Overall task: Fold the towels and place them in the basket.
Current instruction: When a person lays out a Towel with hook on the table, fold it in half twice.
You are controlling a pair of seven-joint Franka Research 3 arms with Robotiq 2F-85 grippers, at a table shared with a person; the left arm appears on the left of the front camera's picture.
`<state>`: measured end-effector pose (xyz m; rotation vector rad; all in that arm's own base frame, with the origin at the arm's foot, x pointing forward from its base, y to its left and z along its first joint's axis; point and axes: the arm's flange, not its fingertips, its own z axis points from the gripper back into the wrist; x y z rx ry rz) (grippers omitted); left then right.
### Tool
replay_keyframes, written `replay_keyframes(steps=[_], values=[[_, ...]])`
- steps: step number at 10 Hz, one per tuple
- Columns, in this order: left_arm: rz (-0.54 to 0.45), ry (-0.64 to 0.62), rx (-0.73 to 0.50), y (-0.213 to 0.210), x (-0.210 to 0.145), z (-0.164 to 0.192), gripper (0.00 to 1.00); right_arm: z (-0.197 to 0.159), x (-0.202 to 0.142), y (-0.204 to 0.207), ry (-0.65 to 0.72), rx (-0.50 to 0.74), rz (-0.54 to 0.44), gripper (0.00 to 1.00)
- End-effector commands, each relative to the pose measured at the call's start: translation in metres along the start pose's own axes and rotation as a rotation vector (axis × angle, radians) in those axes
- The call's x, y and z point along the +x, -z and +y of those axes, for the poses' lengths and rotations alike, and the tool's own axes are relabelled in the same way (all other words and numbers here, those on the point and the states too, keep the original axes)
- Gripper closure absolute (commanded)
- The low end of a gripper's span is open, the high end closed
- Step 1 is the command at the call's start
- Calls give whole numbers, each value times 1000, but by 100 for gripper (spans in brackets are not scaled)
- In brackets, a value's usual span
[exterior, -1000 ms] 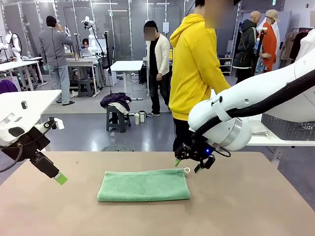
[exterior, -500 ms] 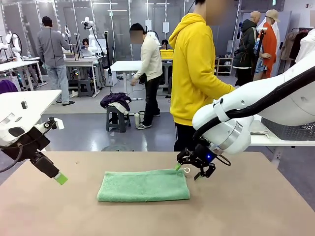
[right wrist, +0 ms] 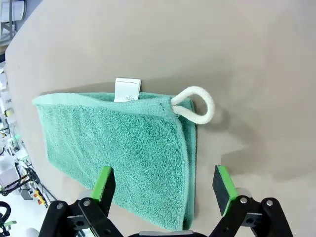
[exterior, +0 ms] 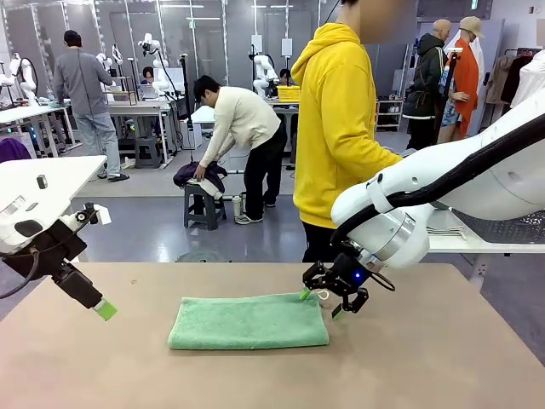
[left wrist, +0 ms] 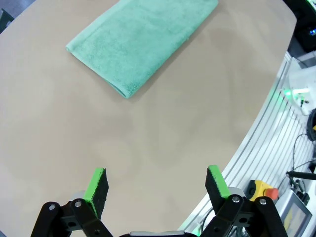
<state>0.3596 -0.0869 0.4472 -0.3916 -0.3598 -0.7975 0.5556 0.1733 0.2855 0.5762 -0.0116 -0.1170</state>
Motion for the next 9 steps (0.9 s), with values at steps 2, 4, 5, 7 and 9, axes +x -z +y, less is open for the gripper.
replay_keyframes(steps=[2,4,5,7,9], values=[[1,3,15,2,0,2,0,14,1,10,-8,-98,-41,0],[1,3,15,2,0,2,0,26,1,12,-24,-129,-30,0],[1,3,15,2,0,2,0,32,1,12,-30,-161,-34,0],[1,3,15,2,0,2,0,43,0,12,-20,-265,-45,0],[1,3,15,2,0,2,0,53,-1,8,-16,-362,-53,0]])
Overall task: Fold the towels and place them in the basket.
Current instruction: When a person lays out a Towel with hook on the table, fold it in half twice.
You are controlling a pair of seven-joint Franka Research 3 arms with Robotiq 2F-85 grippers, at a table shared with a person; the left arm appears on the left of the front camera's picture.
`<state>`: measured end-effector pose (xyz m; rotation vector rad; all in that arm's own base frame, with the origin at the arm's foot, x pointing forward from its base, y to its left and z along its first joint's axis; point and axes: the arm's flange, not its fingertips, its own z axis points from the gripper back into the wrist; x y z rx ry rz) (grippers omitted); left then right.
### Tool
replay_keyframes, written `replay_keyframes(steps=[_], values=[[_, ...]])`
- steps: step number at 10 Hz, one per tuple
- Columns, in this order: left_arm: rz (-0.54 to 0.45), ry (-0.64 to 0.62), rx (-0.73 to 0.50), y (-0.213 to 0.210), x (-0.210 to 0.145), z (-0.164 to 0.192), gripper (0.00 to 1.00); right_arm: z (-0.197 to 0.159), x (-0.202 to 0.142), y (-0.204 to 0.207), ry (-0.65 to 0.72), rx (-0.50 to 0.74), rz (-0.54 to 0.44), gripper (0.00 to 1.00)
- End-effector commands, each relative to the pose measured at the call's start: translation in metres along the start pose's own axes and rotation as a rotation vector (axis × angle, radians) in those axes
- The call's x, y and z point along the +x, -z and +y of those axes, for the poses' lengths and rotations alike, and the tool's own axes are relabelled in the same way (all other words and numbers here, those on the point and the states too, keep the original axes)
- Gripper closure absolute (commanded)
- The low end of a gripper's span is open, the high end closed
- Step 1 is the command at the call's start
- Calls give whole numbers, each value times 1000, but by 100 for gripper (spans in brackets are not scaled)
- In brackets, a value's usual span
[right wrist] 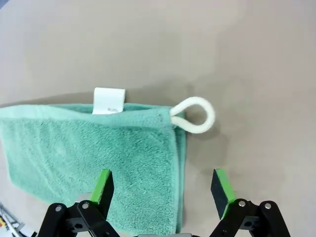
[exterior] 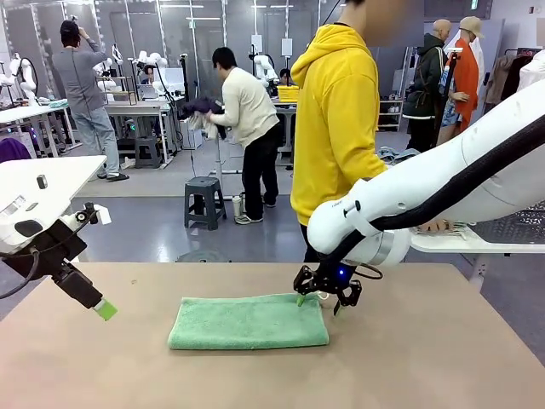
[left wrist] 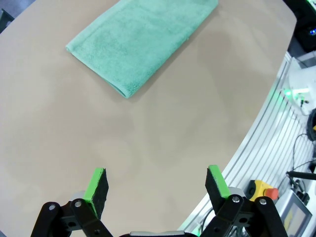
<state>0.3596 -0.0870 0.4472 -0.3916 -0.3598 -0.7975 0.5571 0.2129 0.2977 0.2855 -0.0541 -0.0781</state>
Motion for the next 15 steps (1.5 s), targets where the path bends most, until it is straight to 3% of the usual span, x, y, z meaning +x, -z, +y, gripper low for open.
replay_keyframes(steps=[1,12,13,14,15], values=[[1,3,15,2,0,2,0,15,4,-7,33,-90,16,0],[1,3,15,2,0,2,0,31,15,24,22,-198,96,0],[1,3,15,2,0,2,0,32,15,23,14,-196,95,10],[1,3,15,2,0,2,0,33,14,23,11,-190,98,30],[1,3,15,2,0,2,0,32,15,23,12,-199,107,43]])
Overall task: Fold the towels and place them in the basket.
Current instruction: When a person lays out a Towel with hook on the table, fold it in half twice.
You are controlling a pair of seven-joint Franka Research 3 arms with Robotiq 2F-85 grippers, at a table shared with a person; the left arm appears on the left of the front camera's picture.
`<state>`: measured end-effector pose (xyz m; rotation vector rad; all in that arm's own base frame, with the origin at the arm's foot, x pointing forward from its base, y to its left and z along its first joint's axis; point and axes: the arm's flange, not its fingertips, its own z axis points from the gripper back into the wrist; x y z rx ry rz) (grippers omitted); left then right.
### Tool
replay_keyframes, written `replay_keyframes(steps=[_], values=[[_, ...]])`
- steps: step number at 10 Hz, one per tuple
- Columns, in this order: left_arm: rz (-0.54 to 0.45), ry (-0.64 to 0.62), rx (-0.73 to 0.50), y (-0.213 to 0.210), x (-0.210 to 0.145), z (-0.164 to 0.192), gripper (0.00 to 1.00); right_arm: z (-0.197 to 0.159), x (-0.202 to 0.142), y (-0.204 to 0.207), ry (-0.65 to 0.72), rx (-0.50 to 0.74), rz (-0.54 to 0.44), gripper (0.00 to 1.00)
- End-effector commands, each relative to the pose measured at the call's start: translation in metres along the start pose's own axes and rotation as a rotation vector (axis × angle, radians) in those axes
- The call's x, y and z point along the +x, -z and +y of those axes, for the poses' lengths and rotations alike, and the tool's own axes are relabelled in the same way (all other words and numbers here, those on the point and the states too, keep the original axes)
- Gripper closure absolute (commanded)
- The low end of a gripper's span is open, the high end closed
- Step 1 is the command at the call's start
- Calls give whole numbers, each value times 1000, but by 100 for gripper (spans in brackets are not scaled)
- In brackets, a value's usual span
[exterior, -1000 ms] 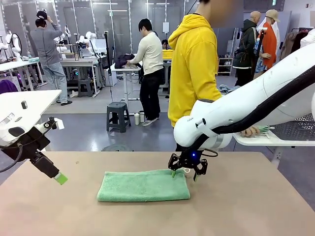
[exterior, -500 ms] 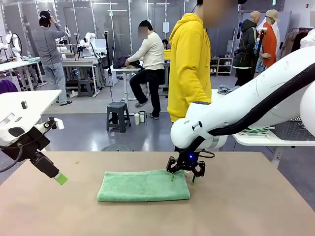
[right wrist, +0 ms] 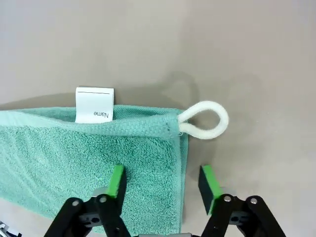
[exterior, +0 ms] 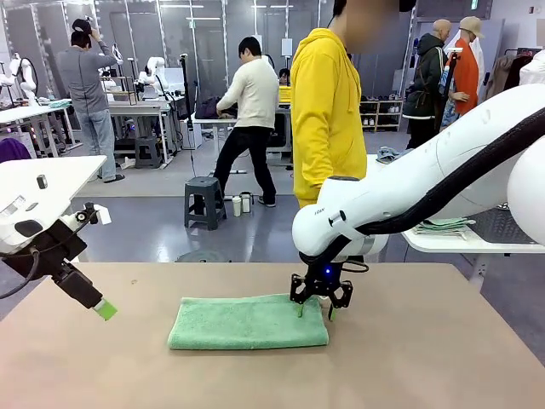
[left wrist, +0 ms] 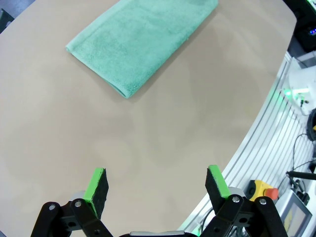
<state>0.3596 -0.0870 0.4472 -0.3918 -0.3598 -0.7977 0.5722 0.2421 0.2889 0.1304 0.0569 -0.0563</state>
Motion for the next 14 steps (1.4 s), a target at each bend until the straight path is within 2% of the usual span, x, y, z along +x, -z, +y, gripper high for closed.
replay_keyframes(steps=[1,2,3,5,6,7,12,13,14], values=[[1,3,15,2,0,2,0,6,4,6,26,-42,12,64],[1,3,15,2,0,2,0,6,4,7,24,-38,16,79],[1,3,15,2,0,2,0,6,5,7,24,-38,19,100],[1,3,15,2,0,2,0,6,6,10,21,-39,28,100],[1,3,15,2,0,2,0,6,6,11,20,-39,30,95],[1,3,15,2,0,2,0,6,5,11,17,-37,26,100],[1,3,15,2,0,2,0,-1,-6,-8,-11,-13,-19,100],[1,3,15,2,0,2,0,-9,-10,-19,-10,-26,-32,100],[1,3,15,2,0,2,0,-23,-13,-31,-49,-91,-41,100]])
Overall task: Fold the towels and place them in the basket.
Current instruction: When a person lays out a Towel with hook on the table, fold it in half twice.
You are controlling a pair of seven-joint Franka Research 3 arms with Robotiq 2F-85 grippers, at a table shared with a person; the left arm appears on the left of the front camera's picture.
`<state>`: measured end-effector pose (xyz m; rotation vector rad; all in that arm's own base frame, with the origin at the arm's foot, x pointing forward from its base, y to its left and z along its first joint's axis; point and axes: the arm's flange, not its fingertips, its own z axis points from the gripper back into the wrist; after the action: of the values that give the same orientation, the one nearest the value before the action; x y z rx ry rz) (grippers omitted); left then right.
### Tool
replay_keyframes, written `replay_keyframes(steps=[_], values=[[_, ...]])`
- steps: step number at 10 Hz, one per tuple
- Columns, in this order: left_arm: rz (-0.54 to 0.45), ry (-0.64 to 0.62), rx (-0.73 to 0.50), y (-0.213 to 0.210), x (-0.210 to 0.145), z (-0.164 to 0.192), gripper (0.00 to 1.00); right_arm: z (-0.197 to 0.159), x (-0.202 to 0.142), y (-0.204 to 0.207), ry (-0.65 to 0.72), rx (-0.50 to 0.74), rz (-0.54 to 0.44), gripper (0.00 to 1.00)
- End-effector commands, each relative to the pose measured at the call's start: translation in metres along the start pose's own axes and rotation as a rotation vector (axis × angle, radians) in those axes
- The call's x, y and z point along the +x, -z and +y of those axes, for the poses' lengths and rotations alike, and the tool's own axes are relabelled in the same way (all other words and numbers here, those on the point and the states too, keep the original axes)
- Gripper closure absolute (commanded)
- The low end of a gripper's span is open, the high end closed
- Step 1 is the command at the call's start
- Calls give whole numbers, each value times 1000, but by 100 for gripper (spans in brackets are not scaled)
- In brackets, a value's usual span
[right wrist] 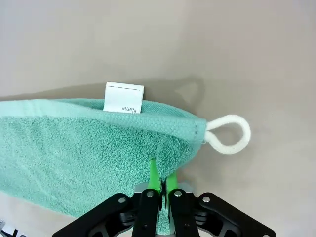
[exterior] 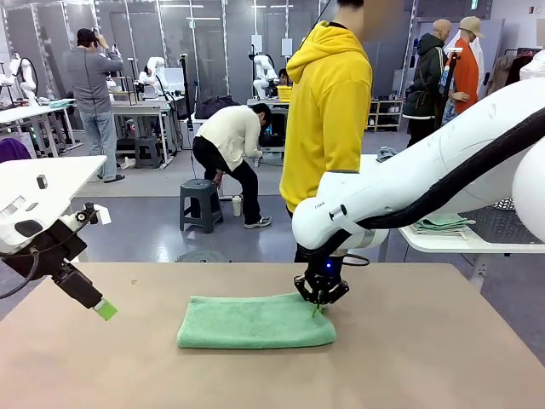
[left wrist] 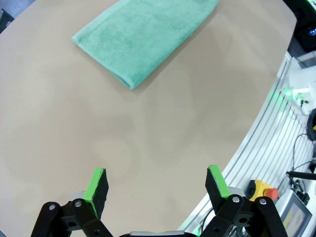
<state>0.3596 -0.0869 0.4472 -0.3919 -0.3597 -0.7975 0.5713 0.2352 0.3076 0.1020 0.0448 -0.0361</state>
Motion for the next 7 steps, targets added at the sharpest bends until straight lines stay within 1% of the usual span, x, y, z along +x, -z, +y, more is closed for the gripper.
replay_keyframes(steps=[1,3,4,5,7], values=[[1,3,15,2,0,2,0,-38,-12,-22,-15,-114,-24,100],[1,3,15,2,0,2,0,-71,-20,-46,35,-103,-44,100],[1,3,15,2,0,2,0,-78,-29,-60,20,-107,-49,100],[1,3,15,2,0,2,0,-77,-38,-80,-10,-75,-75,100],[1,3,15,2,0,2,0,-60,-46,-106,-73,-54,-96,100]])
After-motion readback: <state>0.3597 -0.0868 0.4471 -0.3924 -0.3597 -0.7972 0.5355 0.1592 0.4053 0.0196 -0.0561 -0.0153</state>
